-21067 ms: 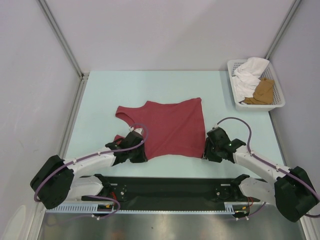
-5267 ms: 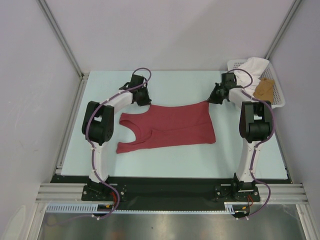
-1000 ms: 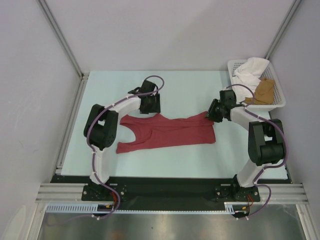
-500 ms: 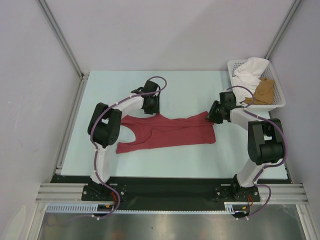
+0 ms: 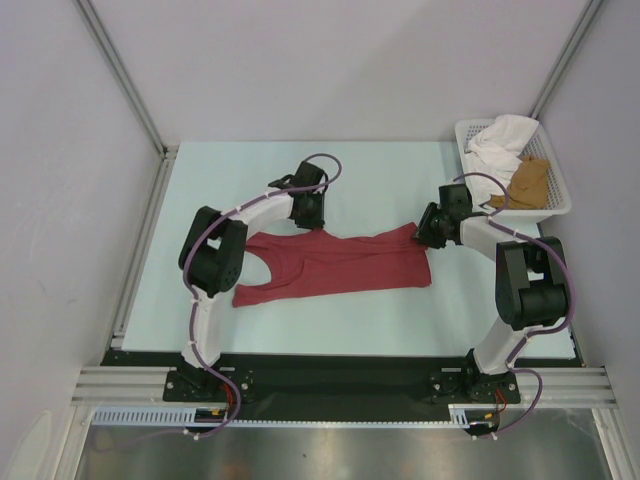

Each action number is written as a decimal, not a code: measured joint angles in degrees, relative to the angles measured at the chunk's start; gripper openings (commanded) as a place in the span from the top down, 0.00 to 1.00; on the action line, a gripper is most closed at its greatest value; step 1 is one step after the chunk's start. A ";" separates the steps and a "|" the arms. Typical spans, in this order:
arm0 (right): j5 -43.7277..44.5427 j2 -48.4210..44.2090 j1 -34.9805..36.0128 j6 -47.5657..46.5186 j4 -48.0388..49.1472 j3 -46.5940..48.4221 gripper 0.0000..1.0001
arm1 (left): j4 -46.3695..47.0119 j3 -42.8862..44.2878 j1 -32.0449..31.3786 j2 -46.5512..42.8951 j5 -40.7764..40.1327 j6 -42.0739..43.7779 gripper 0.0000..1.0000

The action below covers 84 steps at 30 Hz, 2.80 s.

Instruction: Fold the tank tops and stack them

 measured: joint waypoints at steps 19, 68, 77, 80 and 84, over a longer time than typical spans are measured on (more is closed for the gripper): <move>0.04 0.00 0.00 -0.02 0.00 0.00 0.68 | 3.43 -11.41 0.00 -10.80 1.07 0.66 1.00; 3.10 0.48 0.00 -0.44 -0.39 -1.88 1.00 | 25.90 -49.20 -7.08 -34.99 -1.42 -4.35 0.97; 4.63 -1.42 0.31 -0.02 -0.13 -3.23 0.66 | 28.79 -49.57 -8.00 -31.23 -2.01 -5.90 0.98; 7.69 -3.50 1.79 -0.55 -1.36 -3.23 0.62 | 29.22 -49.57 -8.11 -30.99 -2.12 -5.95 0.98; 9.49 -7.52 5.40 -1.36 -1.99 -3.19 0.78 | 29.55 -49.57 -8.20 -30.77 -2.32 -6.08 0.99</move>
